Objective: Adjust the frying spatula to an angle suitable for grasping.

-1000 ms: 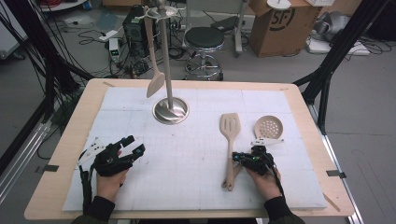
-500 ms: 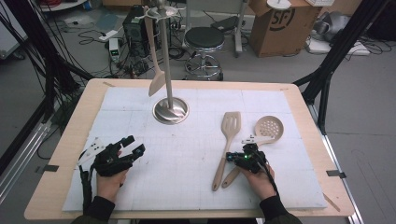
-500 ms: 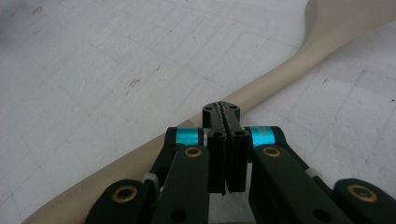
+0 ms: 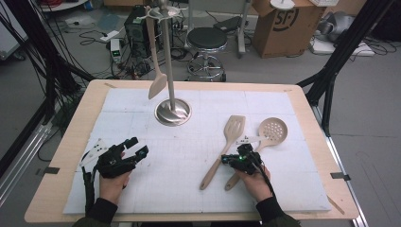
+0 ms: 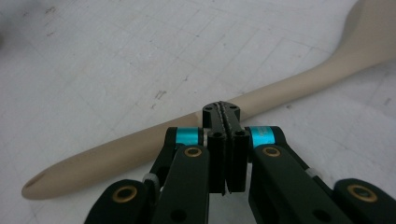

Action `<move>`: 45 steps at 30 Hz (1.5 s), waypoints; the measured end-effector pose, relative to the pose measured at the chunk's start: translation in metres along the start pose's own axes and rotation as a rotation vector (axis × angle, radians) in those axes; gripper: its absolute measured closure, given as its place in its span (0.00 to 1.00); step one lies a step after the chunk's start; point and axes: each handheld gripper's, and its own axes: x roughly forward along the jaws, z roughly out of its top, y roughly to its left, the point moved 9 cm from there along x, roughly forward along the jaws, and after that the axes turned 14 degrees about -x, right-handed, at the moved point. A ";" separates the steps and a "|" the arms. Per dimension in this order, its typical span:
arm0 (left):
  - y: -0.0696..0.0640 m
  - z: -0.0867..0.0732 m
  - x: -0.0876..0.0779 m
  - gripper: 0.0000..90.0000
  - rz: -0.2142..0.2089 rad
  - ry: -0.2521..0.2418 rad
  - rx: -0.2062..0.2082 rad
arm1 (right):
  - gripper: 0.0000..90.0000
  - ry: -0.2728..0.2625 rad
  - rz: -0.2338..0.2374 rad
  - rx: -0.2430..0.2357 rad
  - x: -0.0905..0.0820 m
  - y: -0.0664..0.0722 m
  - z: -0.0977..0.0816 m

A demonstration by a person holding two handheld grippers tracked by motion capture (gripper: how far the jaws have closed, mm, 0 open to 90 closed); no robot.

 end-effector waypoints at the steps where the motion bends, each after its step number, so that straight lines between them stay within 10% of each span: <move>1: 0.000 0.000 0.000 0.35 0.003 -0.002 0.001 | 0.99 0.002 0.004 -0.003 0.001 0.001 0.001; 32: 0.003 0.001 -0.002 0.35 0.004 -0.005 -0.008 | 0.99 0.081 0.059 -0.084 0.031 0.022 0.034; 45: 0.004 0.001 -0.005 0.36 0.002 -0.008 -0.020 | 0.99 -0.013 -0.056 0.029 0.009 -0.040 0.058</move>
